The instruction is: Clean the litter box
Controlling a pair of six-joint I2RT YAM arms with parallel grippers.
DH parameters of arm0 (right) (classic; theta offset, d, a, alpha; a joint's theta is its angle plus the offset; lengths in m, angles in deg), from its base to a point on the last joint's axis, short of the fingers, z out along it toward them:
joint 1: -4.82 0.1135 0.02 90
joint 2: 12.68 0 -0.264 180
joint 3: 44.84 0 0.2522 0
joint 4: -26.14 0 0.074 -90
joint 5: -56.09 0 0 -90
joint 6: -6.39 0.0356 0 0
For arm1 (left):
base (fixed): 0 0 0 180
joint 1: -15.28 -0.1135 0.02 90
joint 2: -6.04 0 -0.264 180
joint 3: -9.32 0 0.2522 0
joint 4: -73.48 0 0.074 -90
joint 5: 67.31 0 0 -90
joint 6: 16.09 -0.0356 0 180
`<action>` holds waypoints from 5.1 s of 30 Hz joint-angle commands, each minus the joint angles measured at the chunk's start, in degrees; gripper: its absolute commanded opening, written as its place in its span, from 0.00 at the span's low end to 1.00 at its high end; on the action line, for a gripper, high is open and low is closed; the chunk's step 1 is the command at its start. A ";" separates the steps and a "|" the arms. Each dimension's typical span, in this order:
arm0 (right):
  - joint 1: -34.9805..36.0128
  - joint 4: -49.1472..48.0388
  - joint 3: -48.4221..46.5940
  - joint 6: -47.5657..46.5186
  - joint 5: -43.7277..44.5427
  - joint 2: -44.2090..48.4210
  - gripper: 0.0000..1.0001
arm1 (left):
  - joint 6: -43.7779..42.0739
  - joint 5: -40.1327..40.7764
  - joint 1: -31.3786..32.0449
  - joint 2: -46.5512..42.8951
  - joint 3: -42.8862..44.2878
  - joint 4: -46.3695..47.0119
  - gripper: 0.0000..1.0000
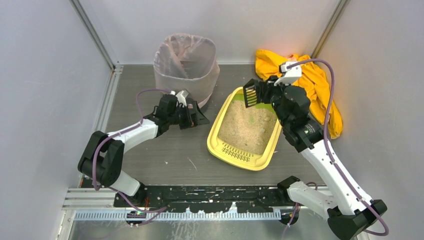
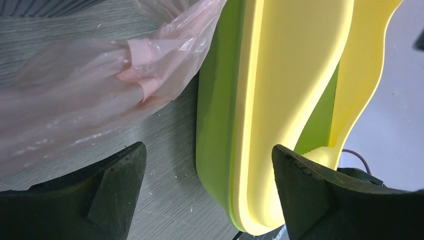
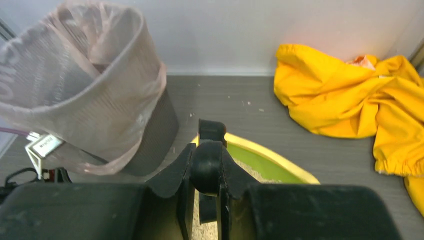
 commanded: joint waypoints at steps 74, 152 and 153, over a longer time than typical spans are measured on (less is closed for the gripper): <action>2.70 1.43 10.85 1.76 16.54 -5.61 0.01 | -0.29 -1.28 0.22 -0.17 -0.17 6.33 0.93; 11.10 1.50 4.73 9.82 24.34 -16.32 0.01 | 0.45 -2.63 0.24 -0.36 -0.09 5.85 0.93; 11.10 1.81 4.79 9.57 24.86 -15.40 0.01 | 0.54 -2.66 0.24 -0.19 -0.01 5.91 0.93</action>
